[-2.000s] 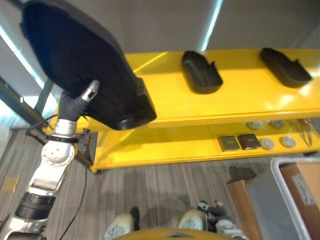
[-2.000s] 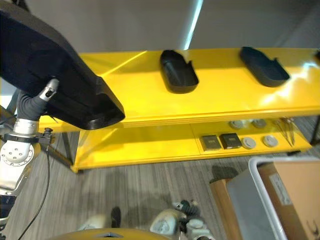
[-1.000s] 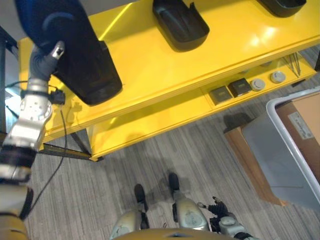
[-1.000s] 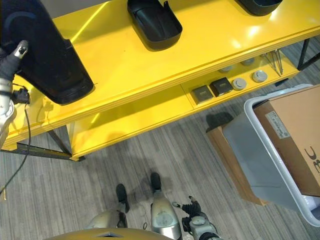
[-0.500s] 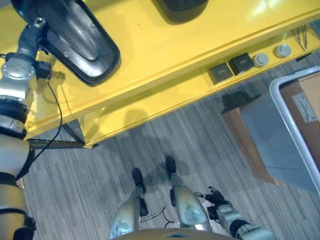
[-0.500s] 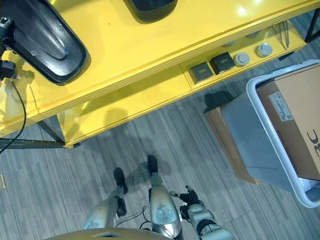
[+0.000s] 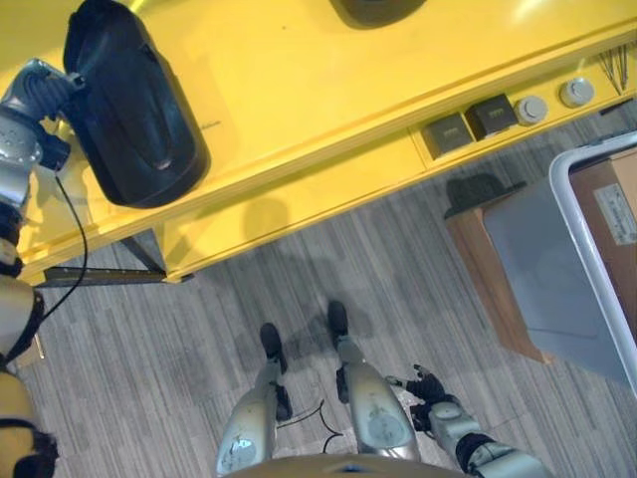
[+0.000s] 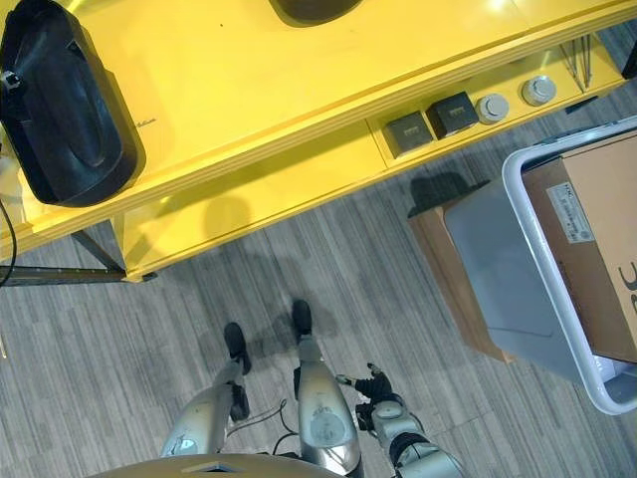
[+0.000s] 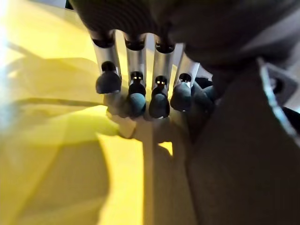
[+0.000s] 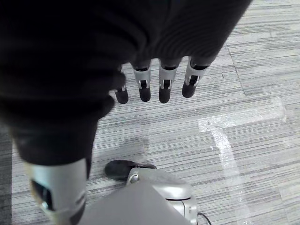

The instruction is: Move parts from the plastic box to the shelf.

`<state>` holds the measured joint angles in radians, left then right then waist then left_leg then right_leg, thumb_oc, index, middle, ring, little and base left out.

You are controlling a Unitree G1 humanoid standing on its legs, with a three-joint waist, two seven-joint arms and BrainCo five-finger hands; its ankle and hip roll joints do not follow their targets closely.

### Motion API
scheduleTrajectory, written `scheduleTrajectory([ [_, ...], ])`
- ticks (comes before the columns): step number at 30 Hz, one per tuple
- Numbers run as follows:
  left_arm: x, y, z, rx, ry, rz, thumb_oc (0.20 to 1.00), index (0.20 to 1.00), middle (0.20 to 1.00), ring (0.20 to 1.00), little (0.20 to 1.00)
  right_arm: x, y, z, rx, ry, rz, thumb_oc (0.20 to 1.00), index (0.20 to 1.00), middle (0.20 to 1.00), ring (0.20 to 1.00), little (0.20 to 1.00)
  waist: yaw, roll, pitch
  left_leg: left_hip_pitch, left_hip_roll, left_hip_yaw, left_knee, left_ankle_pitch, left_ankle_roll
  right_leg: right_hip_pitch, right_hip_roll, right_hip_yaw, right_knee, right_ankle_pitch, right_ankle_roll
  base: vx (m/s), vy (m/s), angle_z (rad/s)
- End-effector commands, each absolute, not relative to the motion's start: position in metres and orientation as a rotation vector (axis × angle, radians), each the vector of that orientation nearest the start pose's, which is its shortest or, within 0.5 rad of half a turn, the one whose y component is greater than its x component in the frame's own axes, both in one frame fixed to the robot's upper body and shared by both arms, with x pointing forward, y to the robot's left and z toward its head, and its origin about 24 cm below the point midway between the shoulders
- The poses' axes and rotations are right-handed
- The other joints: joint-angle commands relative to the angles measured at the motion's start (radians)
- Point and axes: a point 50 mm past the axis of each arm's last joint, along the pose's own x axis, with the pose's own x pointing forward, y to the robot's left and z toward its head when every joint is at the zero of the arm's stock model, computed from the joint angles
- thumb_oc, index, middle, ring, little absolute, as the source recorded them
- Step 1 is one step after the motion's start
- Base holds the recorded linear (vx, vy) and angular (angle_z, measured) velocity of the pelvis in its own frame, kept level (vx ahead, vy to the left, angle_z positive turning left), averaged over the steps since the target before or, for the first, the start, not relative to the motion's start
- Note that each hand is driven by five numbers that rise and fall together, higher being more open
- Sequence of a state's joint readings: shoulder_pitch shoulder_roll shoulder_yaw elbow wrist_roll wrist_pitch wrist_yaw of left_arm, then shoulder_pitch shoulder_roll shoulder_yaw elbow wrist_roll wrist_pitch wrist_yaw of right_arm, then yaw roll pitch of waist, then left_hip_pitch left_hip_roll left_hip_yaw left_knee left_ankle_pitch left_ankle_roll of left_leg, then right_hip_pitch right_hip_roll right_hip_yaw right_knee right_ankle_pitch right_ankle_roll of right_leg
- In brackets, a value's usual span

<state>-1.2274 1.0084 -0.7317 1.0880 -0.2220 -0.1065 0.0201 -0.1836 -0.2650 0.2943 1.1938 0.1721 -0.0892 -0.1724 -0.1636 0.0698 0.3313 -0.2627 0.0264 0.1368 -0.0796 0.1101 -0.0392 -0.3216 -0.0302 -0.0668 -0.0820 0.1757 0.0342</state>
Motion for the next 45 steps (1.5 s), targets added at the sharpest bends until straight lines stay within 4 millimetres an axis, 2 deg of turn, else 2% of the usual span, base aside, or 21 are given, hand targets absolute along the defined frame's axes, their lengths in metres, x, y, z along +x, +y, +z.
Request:
scheduleTrajectory([
  [1, 0.356, 0.358, 0.318, 1.013, -0.141, 0.499, 0.200, 0.200, 0.200, 0.200, 0.200, 0.178, -0.216, -0.133, -0.314, 0.908, -0.107, 1.000, 1.000, 1.000, 1.000, 1.000, 0.004, -0.015, -0.013, 0.051, 0.054, 0.003, -0.008, -0.015, -0.048, -0.001, -0.070, -0.002, -0.005, 0.011, 0.122, 0.00, 0.000, 0.00],
  [6, 0.362, 0.348, 0.322, 0.979, -0.194, 0.517, 0.200, 0.200, 0.200, 0.200, 0.200, 0.176, -0.216, -0.134, -0.311, 0.916, -0.111, 1.000, 1.000, 1.000, 1.000, 1.000, 0.005, -0.017, -0.015, 0.055, 0.054, -0.003, -0.008, -0.016, -0.048, 0.005, -0.069, -0.003, -0.005, 0.007, 0.119, 0.00, 0.000, 0.00],
  [7, 0.362, 0.348, 0.322, 0.979, -0.194, 0.517, 0.539, 0.539, 0.539, 0.539, 0.539, 0.176, -0.216, -0.134, -0.311, 0.917, -0.111, 1.000, 1.000, 1.000, 1.000, 1.000, 0.005, -0.017, -0.015, 0.055, 0.054, -0.003, -0.008, -0.016, -0.048, 0.005, -0.069, -0.003, -0.005, 0.007, 0.119, 0.00, 0.000, 0.00],
  [8, 0.363, 0.340, 0.327, 0.933, -0.264, 0.525, 1.000, 1.000, 1.000, 1.000, 1.000, 0.175, -0.216, -0.135, -0.310, 0.918, -0.117, 1.000, 1.000, 1.000, 1.000, 1.000, 0.005, -0.019, -0.016, 0.059, 0.055, -0.004, -0.008, -0.017, -0.049, 0.011, -0.068, -0.004, -0.005, 0.002, 0.117, 0.00, 0.000, 0.00],
  [14, 0.366, 0.329, 0.329, 0.890, -0.347, 0.552, 1.000, 1.000, 1.000, 1.000, 1.000, 0.171, -0.219, -0.136, -0.325, 0.928, -0.129, 1.000, 1.000, 1.000, 1.000, 1.000, 0.011, -0.020, -0.024, 0.076, 0.057, -0.009, -0.008, -0.022, -0.049, 0.033, -0.066, -0.010, -0.005, -0.009, 0.114, 0.00, 0.000, 0.00],
  [18, 0.372, 0.311, 0.325, 0.842, -0.419, 0.569, 1.000, 1.000, 1.000, 1.000, 1.000, 0.171, -0.219, -0.136, -0.332, 0.931, -0.136, 1.000, 1.000, 1.000, 1.000, 1.000, 0.016, -0.024, -0.038, 0.106, 0.059, -0.012, -0.008, -0.032, -0.048, 0.065, -0.066, -0.018, -0.005, -0.022, 0.112, 0.01, 0.005, 0.05],
  [22, 0.370, 0.303, 0.322, 0.809, -0.482, 0.557, 1.000, 1.000, 1.000, 1.000, 1.000, 0.159, -0.221, -0.141, -0.320, 0.973, -0.133, 1.000, 1.000, 1.000, 1.000, 1.000, 0.025, -0.027, -0.069, 0.154, 0.059, -0.009, -0.008, -0.047, -0.046, 0.112, -0.065, -0.023, -0.005, -0.035, 0.109, 0.03, 0.018, 0.06],
  [24, 0.368, 0.295, 0.325, 0.804, -0.537, 0.544, 1.000, 1.000, 1.000, 1.000, 1.000, 0.155, -0.222, -0.143, -0.322, 0.985, -0.133, 1.000, 1.000, 1.000, 1.000, 1.000, 0.028, -0.029, -0.081, 0.173, 0.060, -0.008, -0.008, -0.054, -0.045, 0.130, -0.065, -0.025, -0.005, -0.040, 0.109, 0.03, 0.008, 0.00],
  [25, 0.360, 0.277, 0.325, 0.778, -0.660, 0.522, 1.000, 1.000, 1.000, 1.000, 1.000, 0.148, -0.221, -0.146, -0.317, 1.009, -0.139, 1.000, 1.000, 1.000, 1.000, 1.000, 0.042, -0.037, -0.117, 0.209, 0.061, -0.009, -0.008, -0.066, -0.044, 0.167, -0.068, -0.039, -0.005, -0.052, 0.109, 0.03, 0.010, -0.01],
  [26, 0.360, 0.278, 0.323, 0.777, -0.657, 0.524, 1.000, 1.000, 1.000, 1.000, 1.000, 0.147, -0.222, -0.146, -0.320, 1.010, -0.139, 1.000, 1.000, 1.000, 1.000, 1.000, 0.040, -0.035, -0.116, 0.211, 0.061, -0.009, -0.008, -0.067, -0.044, 0.170, -0.068, -0.039, -0.005, -0.053, 0.109, 0.05, 0.023, 0.01],
  [27, 0.347, 0.265, 0.314, 0.756, -0.751, 0.470, 0.291, 0.291, 0.291, 0.291, 0.291, 0.145, -0.223, -0.147, -0.310, 1.019, -0.147, 1.000, 1.000, 1.000, 1.000, 1.000, 0.051, -0.044, -0.143, 0.242, 0.060, -0.011, -0.008, -0.077, -0.042, 0.202, -0.069, -0.048, -0.005, -0.062, 0.109, 0.04, 0.015, -0.01],
  [28, 0.341, 0.263, 0.307, 0.753, -0.769, 0.457, 0.200, 0.200, 0.200, 0.200, 0.200, 0.141, -0.223, -0.148, -0.309, 1.031, -0.147, 1.000, 1.000, 1.000, 1.000, 1.000, 0.053, -0.047, -0.157, 0.254, 0.060, -0.012, -0.008, -0.082, -0.042, 0.216, -0.069, -0.051, -0.005, -0.067, 0.108, 0.04, 0.015, -0.01],
  [29, 0.340, 0.264, 0.306, 0.753, -0.765, 0.459, 0.200, 0.200, 0.200, 0.200, 0.200, 0.140, -0.224, -0.148, -0.312, 1.033, -0.147, 1.000, 1.000, 1.000, 1.000, 1.000, 0.051, -0.045, -0.157, 0.255, 0.060, -0.012, -0.008, -0.083, -0.042, 0.218, -0.069, -0.051, -0.005, -0.068, 0.108, 0.04, 0.035, 0.04],
  [32, 0.315, 0.248, 0.272, 0.691, -0.822, 0.360, 0.200, 0.200, 0.200, 0.200, 0.200, 0.116, -0.225, -0.156, -0.319, 1.109, -0.139, 1.000, 1.000, 1.000, 1.000, 1.000, 0.060, -0.060, -0.216, 0.302, 0.058, -0.020, -0.008, -0.100, -0.038, 0.272, -0.071, -0.063, -0.003, -0.089, 0.103, 0.03, 0.031, 0.11],
  [35, 0.299, 0.237, 0.254, 0.657, -0.835, 0.274, 0.200, 0.200, 0.200, 0.200, 0.200, 0.106, -0.227, -0.159, -0.315, 1.149, -0.154, 1.000, 1.000, 1.000, 1.000, 1.000, 0.068, -0.067, -0.239, 0.321, 0.056, -0.030, -0.008, -0.108, -0.034, 0.296, -0.073, -0.072, 0.002, -0.099, 0.102, 0.02, 0.020, 0.17],
  [36, 0.292, 0.224, 0.229, 0.492, -0.800, 0.212, 0.200, 0.200, 0.200, 0.200, 0.200, 0.099, -0.224, -0.162, -0.317, 1.171, -0.143, 1.000, 1.000, 1.000, 1.000, 1.000, 0.071, -0.075, -0.253, 0.334, 0.055, -0.033, -0.008, -0.114, -0.030, 0.313, -0.076, -0.076, 0.005, -0.104, 0.098, 0.02, 0.018, 0.16],
  [37, 0.292, 0.225, 0.229, 0.491, -0.798, 0.211, 0.200, 0.200, 0.200, 0.200, 0.200, 0.099, -0.224, -0.162, -0.319, 1.173, -0.143, 1.000, 1.000, 1.000, 1.000, 1.000, 0.070, -0.074, -0.254, 0.335, 0.055, -0.034, -0.008, -0.114, -0.030, 0.315, -0.076, -0.077, 0.004, -0.104, 0.098, 0.00, 0.039, 0.16],
  [39, 0.276, 0.216, 0.210, 0.398, -0.761, 0.103, 0.200, 0.200, 0.200, 0.200, 0.200, 0.092, -0.224, -0.163, -0.317, 1.194, -0.144, 1.000, 1.000, 1.000, 1.000, 1.000, 0.073, -0.078, -0.268, 0.348, 0.051, -0.040, -0.008, -0.120, -0.025, 0.331, -0.078, -0.079, 0.006, -0.110, 0.096, 0.00, 0.039, 0.16],
  [41, 0.264, 0.197, 0.179, 0.248, -0.657, -0.036, 0.200, 0.200, 0.200, 0.200, 0.200, 0.083, -0.220, -0.166, -0.313, 1.227, -0.138, 1.000, 1.000, 1.000, 1.000, 1.000, 0.076, -0.083, -0.279, 0.360, 0.045, -0.043, -0.008, -0.128, -0.016, 0.342, -0.081, -0.080, 0.012, -0.113, 0.094, 0.00, 0.046, 0.11],
  [43, 0.257, 0.187, 0.164, 0.180, -0.596, -0.107, 0.200, 0.200, 0.200, 0.200, 0.200, 0.083, -0.216, -0.167, -0.307, 1.226, -0.126, 1.000, 1.000, 1.000, 1.000, 1.000, 0.075, -0.086, -0.283, 0.362, 0.043, -0.041, -0.008, -0.130, -0.012, 0.344, -0.082, -0.077, 0.013, -0.113, 0.094, 0.00, 0.022, 0.05],
  [45, 0.256, 0.184, 0.160, 0.170, -0.578, -0.145, 0.200, 0.200, 0.200, 0.200, 0.200, 0.084, -0.214, -0.167, -0.307, 1.222, -0.117, 1.000, 1.000, 1.000, 1.000, 1.000, 0.075, -0.087, -0.284, 0.361, 0.042, -0.038, -0.008, -0.130, -0.011, 0.344, -0.083, -0.075, 0.012, -0.112, 0.094, -0.02, 0.010, -0.03],
])
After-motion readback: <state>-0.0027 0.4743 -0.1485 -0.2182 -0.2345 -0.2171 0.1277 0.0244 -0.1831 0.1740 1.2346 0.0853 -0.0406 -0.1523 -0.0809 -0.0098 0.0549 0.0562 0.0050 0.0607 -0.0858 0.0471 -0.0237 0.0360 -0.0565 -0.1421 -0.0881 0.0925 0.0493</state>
